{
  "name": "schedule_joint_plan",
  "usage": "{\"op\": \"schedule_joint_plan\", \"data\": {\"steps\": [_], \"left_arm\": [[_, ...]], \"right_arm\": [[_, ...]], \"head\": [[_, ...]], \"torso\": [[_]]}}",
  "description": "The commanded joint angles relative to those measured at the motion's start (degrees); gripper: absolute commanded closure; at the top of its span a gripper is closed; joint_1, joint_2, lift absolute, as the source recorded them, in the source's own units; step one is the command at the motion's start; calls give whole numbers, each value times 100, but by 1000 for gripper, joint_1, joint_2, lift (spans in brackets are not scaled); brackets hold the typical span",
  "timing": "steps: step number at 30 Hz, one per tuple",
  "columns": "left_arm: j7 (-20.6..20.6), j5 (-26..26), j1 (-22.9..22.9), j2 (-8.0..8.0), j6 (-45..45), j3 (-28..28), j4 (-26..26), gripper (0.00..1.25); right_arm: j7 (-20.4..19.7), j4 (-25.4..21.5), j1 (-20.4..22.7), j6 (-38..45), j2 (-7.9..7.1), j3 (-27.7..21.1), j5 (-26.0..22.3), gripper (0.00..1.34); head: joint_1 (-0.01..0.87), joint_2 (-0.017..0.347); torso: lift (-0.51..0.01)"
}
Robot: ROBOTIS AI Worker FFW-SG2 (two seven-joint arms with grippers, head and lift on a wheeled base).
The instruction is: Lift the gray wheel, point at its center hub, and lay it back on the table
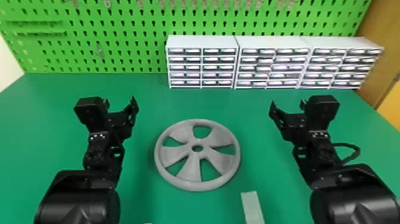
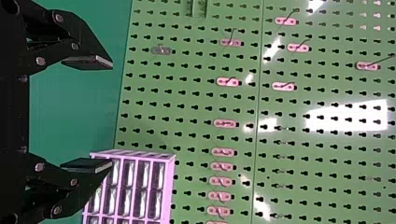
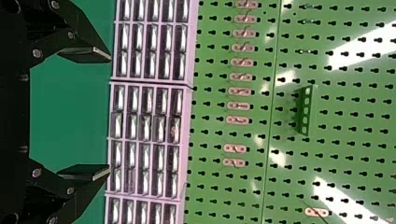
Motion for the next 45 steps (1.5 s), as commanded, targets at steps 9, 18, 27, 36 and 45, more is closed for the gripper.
{"op": "schedule_joint_plan", "data": {"steps": [9,18,27,36,45], "left_arm": [[0,35,0,0,0,13,0,502],[0,35,0,0,0,13,0,502],[0,35,0,0,0,13,-9,502],[0,35,0,0,0,22,-9,502],[0,35,9,0,0,31,-9,502]], "right_arm": [[0,7,-29,99,-9,47,-7,427],[0,-2,-46,116,-9,56,-25,427],[0,-2,-90,231,-26,91,-86,427],[0,-195,-494,1171,-140,363,-227,427],[0,-257,-1180,2375,-193,759,-367,424]], "head": [[692,48],[692,48],[692,48],[692,48],[692,48]], "torso": [[-96],[-96],[-96],[-96],[-96]]}}
